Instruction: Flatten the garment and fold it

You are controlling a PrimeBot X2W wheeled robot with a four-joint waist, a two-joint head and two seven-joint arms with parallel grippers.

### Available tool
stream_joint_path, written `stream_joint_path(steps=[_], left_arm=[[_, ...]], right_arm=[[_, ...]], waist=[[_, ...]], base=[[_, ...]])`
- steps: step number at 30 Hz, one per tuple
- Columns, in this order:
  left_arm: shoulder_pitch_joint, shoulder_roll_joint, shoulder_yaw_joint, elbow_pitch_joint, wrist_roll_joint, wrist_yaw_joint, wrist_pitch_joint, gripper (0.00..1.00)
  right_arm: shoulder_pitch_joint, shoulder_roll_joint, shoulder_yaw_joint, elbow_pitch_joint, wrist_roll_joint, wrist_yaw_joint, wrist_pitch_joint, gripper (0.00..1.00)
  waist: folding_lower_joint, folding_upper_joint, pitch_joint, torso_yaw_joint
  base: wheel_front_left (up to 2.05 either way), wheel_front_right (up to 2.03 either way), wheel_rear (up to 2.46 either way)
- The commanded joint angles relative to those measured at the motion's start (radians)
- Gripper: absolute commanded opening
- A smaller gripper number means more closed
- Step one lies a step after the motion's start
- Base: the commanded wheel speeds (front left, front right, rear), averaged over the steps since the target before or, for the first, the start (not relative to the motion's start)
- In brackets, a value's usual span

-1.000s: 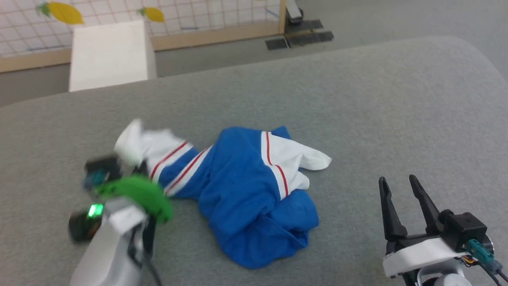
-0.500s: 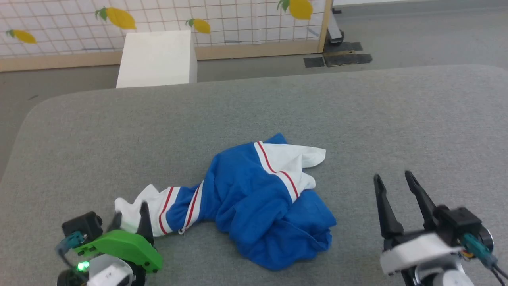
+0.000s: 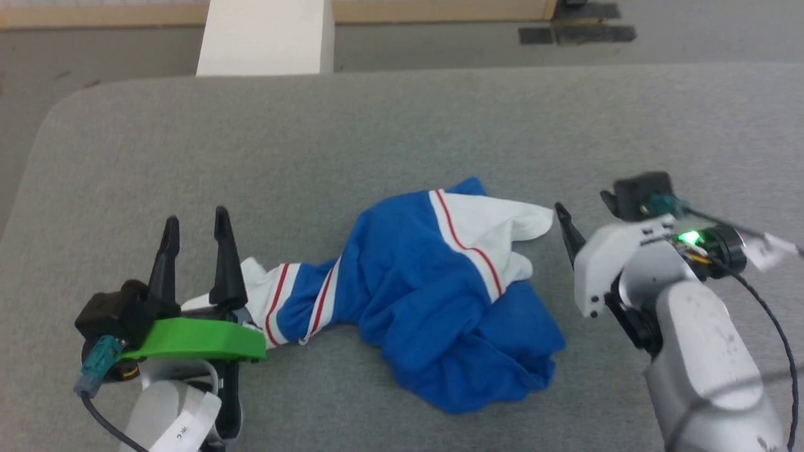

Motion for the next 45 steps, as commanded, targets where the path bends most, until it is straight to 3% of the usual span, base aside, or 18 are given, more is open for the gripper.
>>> stream_joint_path(steps=[1, 7, 14, 15, 16, 17, 20, 24, 27, 31, 35, 38, 45], left_arm=[[-0.014, -0.019, 0.025, -0.011, 0.029, -0.020, -0.004, 1.00], [-0.034, -0.062, 0.084, -0.022, 0.087, -0.090, -0.005, 1.00], [-0.046, -0.068, 0.089, -0.018, 0.070, -0.103, -0.005, 1.00], [-0.045, -0.068, 0.088, -0.016, 0.067, -0.101, -0.005, 1.00], [-0.044, -0.068, 0.088, -0.015, 0.067, -0.100, -0.005, 1.00], [-0.042, -0.068, 0.088, -0.014, 0.066, -0.098, -0.005, 1.00], [-0.033, -0.068, 0.094, -0.012, 0.065, -0.093, -0.005, 1.00], [-0.009, -0.068, 0.107, -0.006, 0.067, -0.087, -0.005, 1.00], [0.014, -0.068, 0.117, 0.003, 0.072, -0.084, -0.005, 1.00], [0.048, -0.068, 0.122, 0.019, 0.082, -0.090, -0.005, 1.00], [0.078, -0.068, 0.125, 0.028, 0.088, -0.093, -0.005, 1.00], [0.103, -0.068, 0.121, 0.036, 0.092, -0.097, -0.005, 1.00], [0.111, -0.069, 0.114, 0.055, 0.102, -0.110, -0.005, 1.00]], right_arm=[[-0.041, 0.000, -0.005, 0.035, -0.009, -0.002, 0.047, 1.00], [-0.147, -0.009, 0.018, 0.170, -0.040, -0.002, 0.239, 1.00], [-0.201, -0.030, 0.079, 0.245, -0.009, -0.002, 0.364, 1.00], [-0.203, -0.034, 0.091, 0.253, 0.003, -0.002, 0.389, 0.58], [-0.203, -0.038, 0.102, 0.255, 0.014, -0.002, 0.406, 0.40], [-0.203, -0.043, 0.115, 0.252, 0.028, -0.002, 0.418, 0.00], [-0.194, -0.059, 0.135, 0.217, 0.065, -0.002, 0.380, 0.00], [-0.156, -0.074, 0.095, 0.141, 0.091, -0.002, 0.188, 0.00], [-0.098, -0.074, 0.026, 0.098, 0.098, -0.002, 0.067, 0.00], [0.003, -0.072, -0.104, 0.034, 0.097, -0.002, -0.003, 0.00], [0.118, -0.069, -0.254, -0.044, 0.071, -0.002, 0.018, 0.00], [0.240, -0.056, -0.412, -0.111, 0.025, -0.002, 0.122, 0.00], [0.346, -0.017, -0.503, -0.126, 0.031, -0.002, 0.308, 0.00]], waist=[[0.0000, 0.0061, 0.062, 0.054], [0.0000, 0.0061, 0.107, 0.089], [0.0000, 0.0061, 0.129, 0.107], [0.0000, 0.0061, 0.129, 0.108], [0.0000, 0.0061, 0.128, 0.107], [0.0000, 0.0061, 0.126, 0.107], [0.0000, 0.0061, 0.112, 0.099], [0.0000, 0.0061, 0.076, 0.081], [0.0000, 0.0061, 0.036, 0.063], [0.0000, 0.0061, -0.023, 0.042], [0.0000, 0.0061, -0.070, 0.023], [0.0000, 0.0061, -0.097, 0.004], [0.0000, 0.0061, -0.097, -0.013]], base=[[0.00, 0.00, 0.00], [0.00, 0.00, 0.00], [0.00, 0.00, 0.00], [0.00, 0.00, 0.00], [0.00, 0.00, 0.00], [0.00, 0.00, 0.00], [0.00, 0.00, 0.00], [0.00, 0.00, 0.00], [0.00, 0.00, 0.00], [0.00, 0.00, 0.00], [0.00, 0.00, 0.00], [0.00, 0.00, 0.00], [0.00, 0.00, 0.00]])
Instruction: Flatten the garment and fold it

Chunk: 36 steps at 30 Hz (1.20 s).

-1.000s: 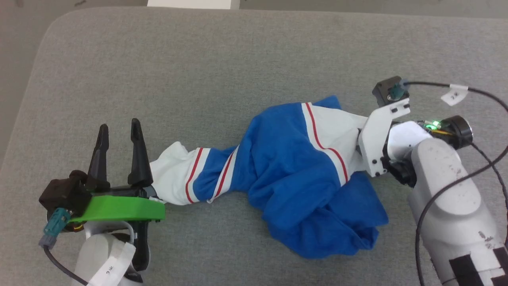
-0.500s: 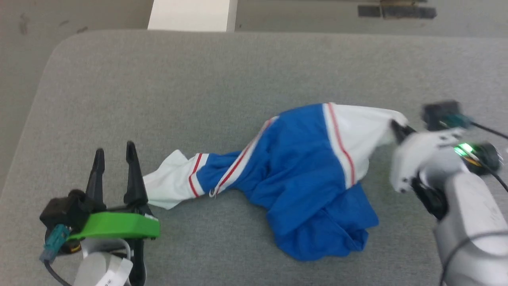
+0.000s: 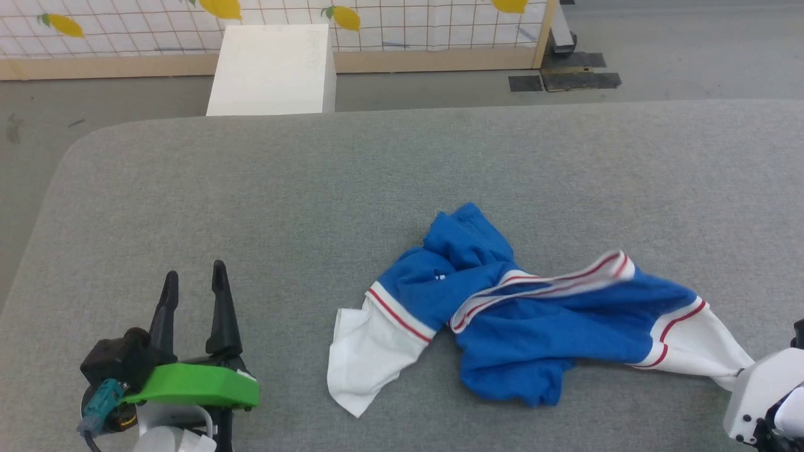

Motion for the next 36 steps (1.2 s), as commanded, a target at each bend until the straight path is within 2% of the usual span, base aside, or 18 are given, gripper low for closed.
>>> stream_joint_path(steps=[1, 2, 3, 5, 9, 13, 17, 23, 26, 31, 36], left_arm=[[0.014, -0.002, 0.001, 0.005, 0.019, -0.004, -0.005, 1.00], [0.015, -0.002, 0.001, 0.009, 0.020, -0.006, -0.005, 1.00], [0.016, -0.002, 0.000, 0.013, 0.020, -0.007, -0.005, 1.00], [0.021, -0.002, -0.002, 0.023, 0.021, -0.011, -0.005, 1.00], [0.035, -0.002, -0.019, 0.042, 0.023, -0.022, -0.005, 1.00], [0.065, 0.001, -0.063, 0.082, 0.023, -0.038, 0.008, 1.00], [0.099, 0.019, -0.134, 0.095, 0.010, -0.051, 0.107, 1.00], [0.148, 0.039, -0.240, 0.076, -0.006, -0.056, 0.340, 1.00], [0.155, 0.032, -0.259, 0.067, -0.019, -0.030, 0.445, 1.00], [0.138, 0.016, -0.279, 0.057, -0.030, 0.055, 0.582, 1.00], [0.107, 0.010, -0.299, 0.057, -0.017, 0.115, 0.660, 1.00]], right_arm=[[0.011, 0.006, 0.000, -0.019, 0.012, -0.001, -0.002, 0.00], [0.016, 0.010, 0.002, -0.034, 0.018, -0.001, -0.017, 0.65], [0.020, 0.012, -0.001, -0.044, 0.024, -0.001, -0.032, 1.00], [0.032, 0.016, -0.006, -0.069, 0.033, -0.001, -0.075, 1.00], [0.067, 0.021, -0.008, -0.143, 0.046, -0.001, -0.241, 1.00], [0.130, 0.022, 0.058, -0.208, 0.072, -0.001, -0.433, 1.00], [0.191, 0.022, 0.112, -0.233, 0.117, -0.001, -0.552, 1.00], [0.232, 0.022, 0.159, -0.235, 0.148, -0.001, -0.621, 1.00], [0.233, 0.022, 0.173, -0.232, 0.154, -0.001, -0.629, 1.00], [0.225, 0.022, 0.193, -0.231, 0.166, -0.001, -0.638, 1.00], [0.215, 0.022, 0.209, -0.235, 0.173, -0.001, -0.644, 1.00]], waist=[[0.0000, 0.0061, -0.001, -0.005], [0.0000, 0.0061, -0.002, -0.007], [0.0000, 0.0061, -0.004, -0.009], [0.0000, 0.0061, -0.011, -0.012], [0.0000, 0.0061, -0.032, -0.014], [0.0000, 0.0061, -0.049, -0.018], [0.0000, 0.0061, -0.060, -0.025], [0.0000, 0.0061, -0.064, -0.032], [0.0000, 0.0061, -0.060, -0.037], [0.0000, 0.0061, -0.050, -0.052], [0.0000, 0.0061, -0.038, -0.073]], base=[[0.00, 0.00, 0.00], [0.00, 0.00, 0.00], [0.00, 0.00, 0.00], [0.00, 0.00, 0.00], [0.00, 0.00, 0.00], [0.00, 0.00, 0.00], [0.00, 0.00, 0.00], [0.00, 0.00, 0.00], [0.00, 0.00, 0.00], [0.00, 0.00, 0.00], [0.00, 0.00, 0.00]])
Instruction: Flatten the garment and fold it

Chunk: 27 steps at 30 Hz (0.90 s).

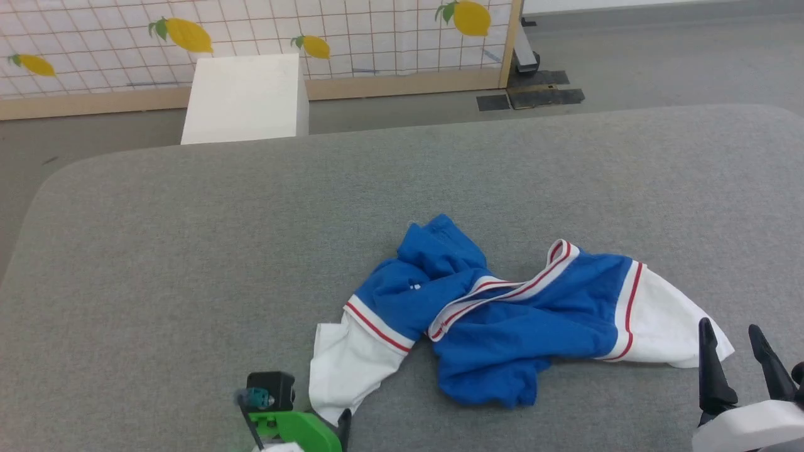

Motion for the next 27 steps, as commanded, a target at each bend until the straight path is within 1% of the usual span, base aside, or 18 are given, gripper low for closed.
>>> stream_joint_path(steps=[1, 5, 8, 9, 10, 11, 14, 20, 24, 27], left_arm=[[-0.023, -0.005, -0.006, 0.003, 0.001, 0.012, 0.013, 1.00], [-0.050, -0.007, -0.030, 0.018, 0.002, 0.028, 0.054, 1.00], [-0.064, -0.008, -0.055, 0.036, 0.008, 0.025, 0.093, 1.00], [-0.068, -0.005, -0.063, 0.041, 0.011, 0.022, 0.104, 0.49], [-0.071, -0.003, -0.066, 0.042, 0.014, 0.021, 0.106, 0.21], [-0.072, 0.001, -0.070, 0.044, 0.016, 0.018, 0.109, 0.00], [-0.066, 0.010, -0.064, 0.038, 0.011, 0.020, 0.107, 0.00], [-0.032, 0.034, -0.012, -0.003, -0.006, 0.051, 0.074, 0.00], [-0.006, 0.052, 0.028, -0.041, -0.017, 0.077, 0.062, 0.00], [0.007, 0.067, 0.046, -0.067, -0.021, 0.088, 0.059, 0.00]], right_arm=[[-0.009, 0.001, 0.004, -0.005, 0.009, -0.001, -0.009, 1.00], [-0.016, 0.001, 0.011, -0.009, 0.014, -0.001, -0.011, 1.00], [-0.021, 0.001, 0.016, -0.010, 0.019, -0.001, -0.012, 1.00], [-0.022, 0.001, 0.018, -0.011, 0.020, -0.001, -0.012, 1.00], [-0.023, 0.001, 0.019, -0.011, 0.022, -0.001, -0.011, 1.00], [-0.024, 0.001, 0.020, -0.011, 0.024, -0.001, -0.011, 1.00], [-0.021, 0.001, 0.018, -0.011, 0.026, -0.001, -0.006, 1.00], [-0.007, 0.001, -0.002, -0.007, 0.026, -0.001, 0.009, 1.00], [-0.013, 0.001, -0.046, 0.010, 0.010, -0.001, 0.031, 1.00], [-0.044, 0.001, -0.099, 0.048, -0.019, -0.001, 0.085, 1.00]], waist=[[0.0000, 0.0060, 0.008, -0.012], [0.0000, 0.0060, 0.019, -0.027], [0.0000, 0.0060, 0.024, -0.036], [0.0000, 0.0060, 0.026, -0.039], [0.0000, 0.0060, 0.027, -0.041], [0.0000, 0.0060, 0.028, -0.043], [0.0000, 0.0060, 0.028, -0.045], [0.0000, 0.0060, 0.022, -0.026], [0.0000, 0.0060, 0.015, -0.008], [0.0000, 0.0060, 0.016, 0.003]], base=[[0.00, 0.00, 0.00], [0.00, 0.00, 0.00], [0.00, 0.00, 0.00], [0.00, 0.00, 0.00], [0.00, 0.00, 0.00], [0.00, 0.00, 0.00], [0.00, 0.00, 0.00], [0.00, 0.00, 0.00], [0.00, 0.00, 0.00], [0.00, 0.00, 0.00]])
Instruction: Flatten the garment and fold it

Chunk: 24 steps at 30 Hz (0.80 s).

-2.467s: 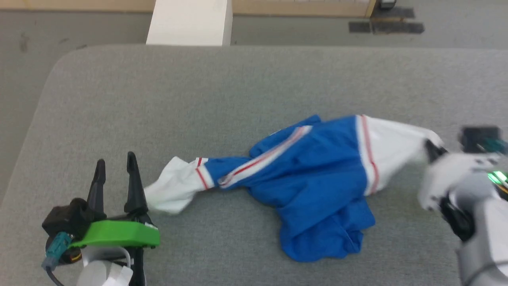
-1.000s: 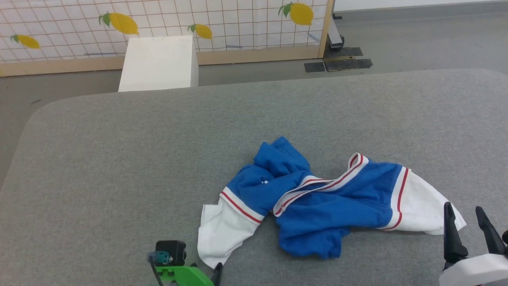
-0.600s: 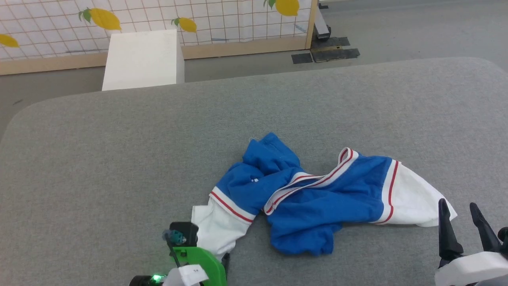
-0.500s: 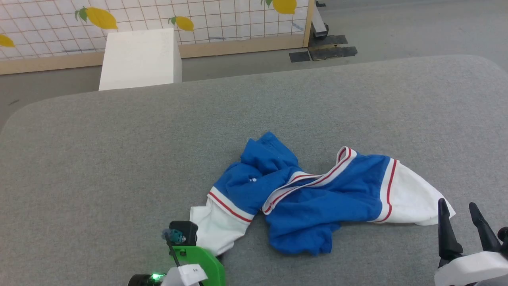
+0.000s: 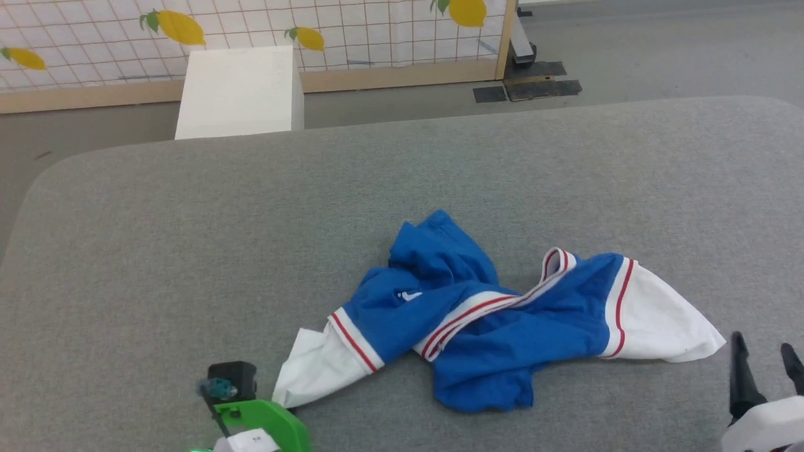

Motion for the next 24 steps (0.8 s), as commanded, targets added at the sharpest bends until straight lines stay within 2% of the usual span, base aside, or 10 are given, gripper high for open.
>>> stream_joint_path(steps=[1, 13, 19, 24], left_arm=[[0.013, 0.010, 0.009, -0.013, -0.007, 0.008, -0.003, 0.00], [-0.034, 0.037, 0.005, -0.075, 0.002, 0.007, 0.013, 0.00], [-0.063, 0.038, -0.012, -0.082, 0.004, -0.002, 0.018, 0.00], [-0.067, 0.047, -0.014, -0.086, 0.004, -0.003, 0.024, 0.00]], right_arm=[[-0.042, 0.001, -0.020, 0.024, -0.011, -0.001, 0.037, 1.00], [-0.311, 0.001, -0.120, 0.244, -0.156, -0.001, 0.428, 1.00], [-0.370, 0.001, -0.130, 0.316, -0.233, -0.001, 0.614, 1.00], [-0.383, 0.001, -0.113, 0.332, -0.233, -0.001, 0.758, 1.00]], waist=[[0.0000, 0.0060, 0.001, 0.008], [0.0000, 0.0060, 0.068, 0.040], [0.0000, 0.0060, 0.097, 0.055], [0.0000, 0.0060, 0.109, 0.057]], base=[[0.00, 0.00, 0.00], [0.00, 0.00, 0.00], [0.00, 0.00, 0.00], [0.00, 0.00, 0.00]])
